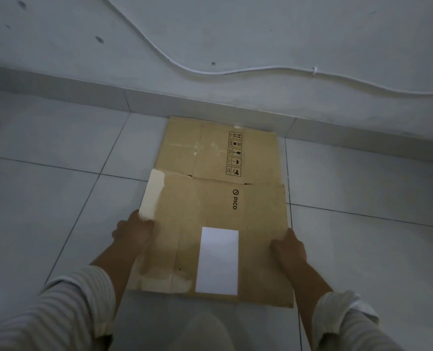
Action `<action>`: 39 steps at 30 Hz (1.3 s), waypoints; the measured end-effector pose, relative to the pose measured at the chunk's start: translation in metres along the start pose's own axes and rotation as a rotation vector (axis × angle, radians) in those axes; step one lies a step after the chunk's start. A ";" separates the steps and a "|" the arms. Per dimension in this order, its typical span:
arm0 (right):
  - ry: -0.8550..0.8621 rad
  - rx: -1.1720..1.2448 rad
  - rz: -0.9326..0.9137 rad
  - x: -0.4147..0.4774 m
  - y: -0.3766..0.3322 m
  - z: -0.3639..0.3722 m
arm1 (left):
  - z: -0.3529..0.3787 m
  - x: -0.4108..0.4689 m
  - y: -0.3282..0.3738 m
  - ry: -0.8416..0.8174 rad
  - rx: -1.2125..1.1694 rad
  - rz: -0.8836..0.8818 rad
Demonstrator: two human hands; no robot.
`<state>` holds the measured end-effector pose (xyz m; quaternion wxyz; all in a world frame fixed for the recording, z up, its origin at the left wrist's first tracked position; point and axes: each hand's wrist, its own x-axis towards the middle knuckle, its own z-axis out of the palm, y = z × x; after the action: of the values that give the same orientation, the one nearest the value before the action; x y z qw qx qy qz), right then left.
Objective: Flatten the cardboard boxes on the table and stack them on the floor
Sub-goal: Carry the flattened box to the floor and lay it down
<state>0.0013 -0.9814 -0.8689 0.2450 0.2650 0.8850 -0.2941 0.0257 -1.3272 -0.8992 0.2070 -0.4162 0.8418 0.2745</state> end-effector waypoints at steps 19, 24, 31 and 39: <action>-0.064 -0.265 -0.065 -0.008 0.001 0.015 | 0.011 -0.001 -0.015 0.040 0.072 -0.020; -0.061 -0.267 -0.072 -0.004 0.002 0.018 | 0.013 0.000 -0.016 0.052 0.085 0.010; -0.068 -0.289 -0.085 -0.001 0.001 0.019 | 0.011 0.001 -0.014 0.089 0.096 0.039; -0.105 -0.291 -0.054 0.002 -0.001 0.018 | 0.008 -0.006 -0.006 0.072 0.099 0.018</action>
<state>0.0045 -0.9933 -0.8821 0.3190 0.1870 0.9110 -0.1824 0.0346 -1.3218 -0.9040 0.1946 -0.4077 0.8648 0.2192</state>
